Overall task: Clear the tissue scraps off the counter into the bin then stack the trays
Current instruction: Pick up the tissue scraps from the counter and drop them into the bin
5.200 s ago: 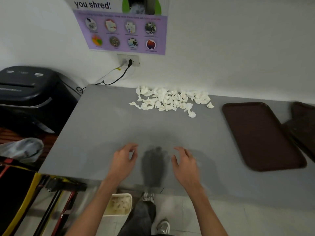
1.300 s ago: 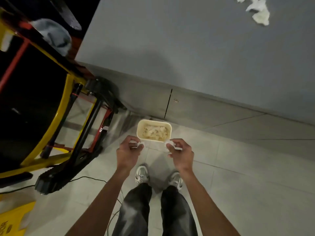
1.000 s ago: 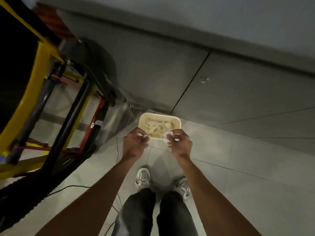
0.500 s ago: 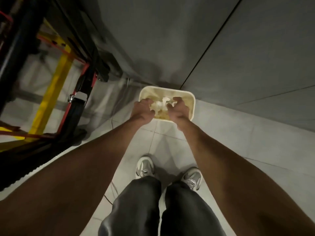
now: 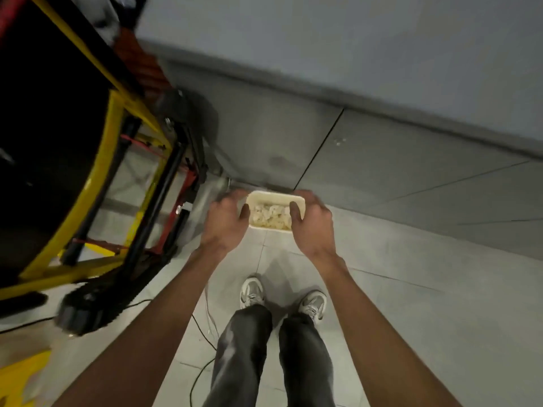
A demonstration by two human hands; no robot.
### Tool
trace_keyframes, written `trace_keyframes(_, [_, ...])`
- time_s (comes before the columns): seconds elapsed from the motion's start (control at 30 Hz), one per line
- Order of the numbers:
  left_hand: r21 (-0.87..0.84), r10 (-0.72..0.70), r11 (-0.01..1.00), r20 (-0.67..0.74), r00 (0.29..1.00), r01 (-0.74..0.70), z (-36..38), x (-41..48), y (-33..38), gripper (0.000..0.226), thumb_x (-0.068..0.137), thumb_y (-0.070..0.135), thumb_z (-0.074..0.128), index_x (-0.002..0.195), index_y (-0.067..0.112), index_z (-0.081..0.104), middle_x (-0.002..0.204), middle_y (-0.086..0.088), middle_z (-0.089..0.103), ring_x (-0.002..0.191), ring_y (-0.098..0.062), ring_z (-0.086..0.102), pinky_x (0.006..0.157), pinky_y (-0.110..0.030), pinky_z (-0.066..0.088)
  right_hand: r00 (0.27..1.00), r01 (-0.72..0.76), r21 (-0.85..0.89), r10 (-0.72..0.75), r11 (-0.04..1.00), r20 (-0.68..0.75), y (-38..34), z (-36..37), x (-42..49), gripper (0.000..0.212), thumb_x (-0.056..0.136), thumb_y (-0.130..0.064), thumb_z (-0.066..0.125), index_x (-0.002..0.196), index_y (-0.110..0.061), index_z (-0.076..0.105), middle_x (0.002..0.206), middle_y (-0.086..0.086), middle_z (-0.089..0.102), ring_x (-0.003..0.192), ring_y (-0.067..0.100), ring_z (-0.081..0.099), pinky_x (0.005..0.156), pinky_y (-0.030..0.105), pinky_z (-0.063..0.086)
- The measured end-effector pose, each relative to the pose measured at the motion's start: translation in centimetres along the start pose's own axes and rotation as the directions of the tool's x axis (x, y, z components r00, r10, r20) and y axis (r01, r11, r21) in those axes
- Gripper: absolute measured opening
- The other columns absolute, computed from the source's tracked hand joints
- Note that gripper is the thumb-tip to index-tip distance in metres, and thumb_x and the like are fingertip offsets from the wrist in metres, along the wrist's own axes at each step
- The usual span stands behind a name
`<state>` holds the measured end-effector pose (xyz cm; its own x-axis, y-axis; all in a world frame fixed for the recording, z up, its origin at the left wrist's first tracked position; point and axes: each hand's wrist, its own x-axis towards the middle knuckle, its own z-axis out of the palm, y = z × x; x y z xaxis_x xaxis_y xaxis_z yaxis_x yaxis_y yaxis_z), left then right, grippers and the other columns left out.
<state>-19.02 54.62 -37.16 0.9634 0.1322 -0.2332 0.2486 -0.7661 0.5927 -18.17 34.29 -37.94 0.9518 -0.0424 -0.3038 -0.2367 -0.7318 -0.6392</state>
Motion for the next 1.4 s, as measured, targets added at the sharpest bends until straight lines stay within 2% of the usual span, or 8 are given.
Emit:
trace_keyframes(0.13, [0.006, 0.089, 0.996, -0.057, 0.994, -0.089, -9.2, -3.5, 6.5, 0.036, 0.092, 0.011, 0.067, 0.124, 0.027, 0.066, 0.116, -0.004, 0.075, 0.102, -0.026, 0.071, 0.088, -0.035, 0.057, 0.993, 0.051, 0.026, -0.048, 0.998, -0.11, -6.9, -8.7, -4.5, 0.026, 0.107, -0.032, 0.053, 0.132, -0.031, 0.059, 0.129, 0.001, 0.065, 0.099, 0.026, 0.069, 0.086, 0.038, 0.058])
trace_keyframes(0.2, [0.006, 0.114, 0.993, -0.082, 0.99, -0.114, -13.2, -4.9, 9.2, 0.034, 0.092, 0.013, 0.066, 0.125, 0.023, 0.065, 0.119, -0.007, 0.074, 0.107, -0.028, 0.069, 0.09, -0.037, 0.056, 0.983, 0.069, 0.053, -0.059, 0.996, -0.175, -9.9, -12.6, -6.4, 0.026, 0.107, -0.033, 0.053, 0.133, -0.029, 0.059, 0.131, -0.001, 0.066, 0.096, 0.022, 0.07, 0.084, 0.032, 0.056])
trace_keyframes(0.33, [-0.048, 0.131, 0.989, -0.142, 0.981, -0.139, -19.4, -6.9, 13.7, 0.031, 0.096, 0.016, 0.065, 0.127, 0.019, 0.067, 0.121, 0.0, 0.073, 0.109, -0.018, 0.068, 0.09, -0.027, 0.052, 0.953, 0.109, 0.111, -0.072, 0.988, -0.295, -14.7, -19.8, -9.0, 0.026, 0.108, -0.034, 0.055, 0.133, -0.028, 0.06, 0.129, -0.005, 0.067, 0.109, 0.012, 0.064, 0.088, 0.019, 0.042])
trace_keyframes(0.5, [-0.101, 0.21, 0.967, -0.199, 0.957, -0.233, -23.8, -7.3, 18.5, 0.028, 0.097, 0.017, 0.067, 0.125, 0.018, 0.068, 0.118, 0.004, 0.074, 0.105, -0.012, 0.069, 0.09, -0.022, 0.05, 0.901, 0.157, 0.143, -0.082, 0.977, -0.426, -18.1, -26.5, -10.0, 0.024, 0.106, -0.03, 0.06, 0.129, -0.025, 0.064, 0.124, -0.005, 0.069, 0.115, 0.011, 0.062, 0.095, 0.015, 0.039])
trace_keyframes(0.6, [-0.119, 0.265, 0.949, -0.198, 0.944, -0.292, -24.9, -6.4, 21.8, 0.027, 0.097, 0.015, 0.067, 0.125, 0.017, 0.067, 0.12, 0.006, 0.073, 0.108, -0.01, 0.069, 0.096, -0.029, 0.054, 0.882, 0.169, 0.139, -0.087, 0.976, -0.463, -18.5, -29.5, -9.3, 0.021, 0.105, -0.03, 0.061, 0.126, -0.027, 0.065, 0.122, -0.006, 0.07, 0.111, 0.009, 0.064, 0.09, 0.017, 0.041])
trace_keyframes(0.77, [-0.103, 0.353, 0.921, -0.19, 0.916, -0.376, -24.3, -2.9, 27.5, 0.027, 0.097, 0.015, 0.069, 0.124, 0.017, 0.068, 0.115, 0.009, 0.073, 0.102, 0.0, 0.065, 0.093, -0.015, 0.049, 0.866, 0.162, 0.122, -0.082, 0.979, -0.493, -16.9, -33.9, -6.1, 0.02, 0.104, -0.032, 0.062, 0.123, -0.031, 0.065, 0.122, -0.007, 0.07, 0.111, 0.011, 0.067, 0.089, 0.029, 0.053])
trace_keyframes(1.13, [-0.138, 0.367, 0.916, -0.098, 0.925, -0.378, -15.7, 11.4, 39.0, 0.025, 0.091, 0.006, 0.067, 0.113, 0.019, 0.072, 0.1, 0.007, 0.077, 0.093, -0.012, 0.073, 0.087, -0.029, 0.056, 0.927, 0.108, -0.043, -0.116, 0.993, -0.357, -9.6, -43.8, 9.2, 0.024, 0.099, -0.026, 0.065, 0.122, -0.031, 0.064, 0.122, -0.001, 0.069, 0.101, 0.023, 0.07, 0.089, 0.04, 0.058])
trace_keyframes(1.4, [-0.009, 0.314, 0.949, -0.003, 0.949, -0.314, -9.9, 21.5, 46.5, 0.035, 0.091, 0.007, 0.06, 0.124, 0.018, 0.065, 0.124, -0.009, 0.067, 0.113, -0.034, 0.064, 0.096, -0.045, 0.054, 0.984, 0.12, -0.301, -0.154, 0.946, -0.09, -8.8, -46.5, 21.0, 0.039, 0.099, -0.022, 0.06, 0.136, -0.033, 0.053, 0.139, 0.0, 0.057, 0.117, 0.037, 0.064, 0.091, 0.051, 0.057])
